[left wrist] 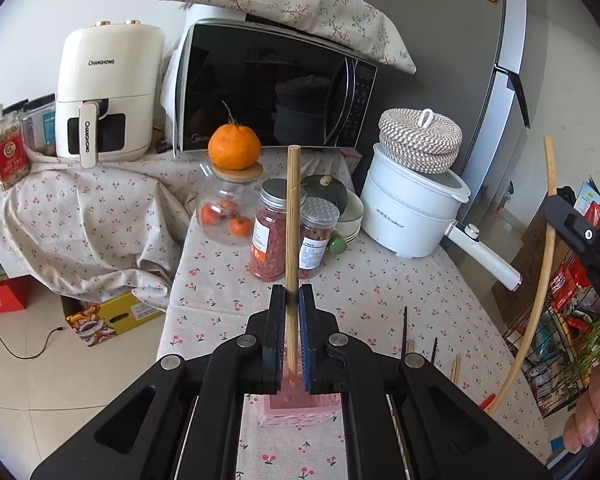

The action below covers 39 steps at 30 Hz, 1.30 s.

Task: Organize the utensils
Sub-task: 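Lift the wooden chopstick with the left tool and drop it into the pink holder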

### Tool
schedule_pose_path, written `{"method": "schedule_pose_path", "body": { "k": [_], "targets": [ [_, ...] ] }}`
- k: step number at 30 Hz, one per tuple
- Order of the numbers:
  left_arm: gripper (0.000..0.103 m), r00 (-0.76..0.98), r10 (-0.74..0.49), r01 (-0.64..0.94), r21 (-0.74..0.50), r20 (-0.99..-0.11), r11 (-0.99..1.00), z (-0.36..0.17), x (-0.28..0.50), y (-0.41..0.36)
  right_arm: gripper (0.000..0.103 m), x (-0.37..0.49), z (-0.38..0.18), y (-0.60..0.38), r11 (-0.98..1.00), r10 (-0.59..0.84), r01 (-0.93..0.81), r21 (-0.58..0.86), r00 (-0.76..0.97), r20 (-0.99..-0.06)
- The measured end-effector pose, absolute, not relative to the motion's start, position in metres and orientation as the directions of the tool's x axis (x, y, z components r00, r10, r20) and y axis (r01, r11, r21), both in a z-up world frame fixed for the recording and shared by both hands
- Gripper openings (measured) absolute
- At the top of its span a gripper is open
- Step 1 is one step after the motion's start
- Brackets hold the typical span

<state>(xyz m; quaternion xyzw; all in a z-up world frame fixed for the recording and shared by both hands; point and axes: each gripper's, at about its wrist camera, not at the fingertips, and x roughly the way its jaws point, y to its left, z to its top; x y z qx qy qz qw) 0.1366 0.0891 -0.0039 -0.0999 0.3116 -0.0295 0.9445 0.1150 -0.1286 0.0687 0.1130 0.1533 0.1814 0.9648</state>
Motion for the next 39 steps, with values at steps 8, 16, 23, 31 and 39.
{"method": "schedule_pose_path", "body": {
  "k": [8, 16, 23, 31, 39],
  "targets": [
    [0.008, 0.744, -0.175, -0.036, -0.301, -0.645, 0.953, -0.019, 0.150, 0.106, 0.007, 0.128, 0.077, -0.098, 0.886, 0.391, -0.308, 0.346, 0.898, -0.203],
    [0.047, 0.710, -0.158, -0.043, -0.267, -0.686, 0.963, -0.010, 0.125, 0.129, 0.007, 0.154, 0.061, -0.070, 0.899, 0.330, -0.250, 0.359, 0.926, -0.182],
    [0.052, 0.652, -0.113, -0.079, -0.216, -0.750, 0.973, -0.019, 0.110, 0.147, 0.007, 0.178, 0.021, -0.050, 0.922, 0.272, -0.183, 0.343, 0.934, -0.234],
    [0.052, 0.607, -0.141, -0.077, -0.235, -0.782, 0.969, -0.028, 0.114, 0.148, 0.007, 0.184, 0.008, -0.042, 0.936, 0.229, -0.151, 0.318, 0.947, -0.226],
    [0.054, 0.630, -0.176, -0.063, -0.276, -0.756, 0.959, -0.022, 0.112, 0.147, 0.008, 0.186, -0.006, -0.045, 0.927, 0.266, -0.165, 0.336, 0.923, -0.279]
  ]
}}
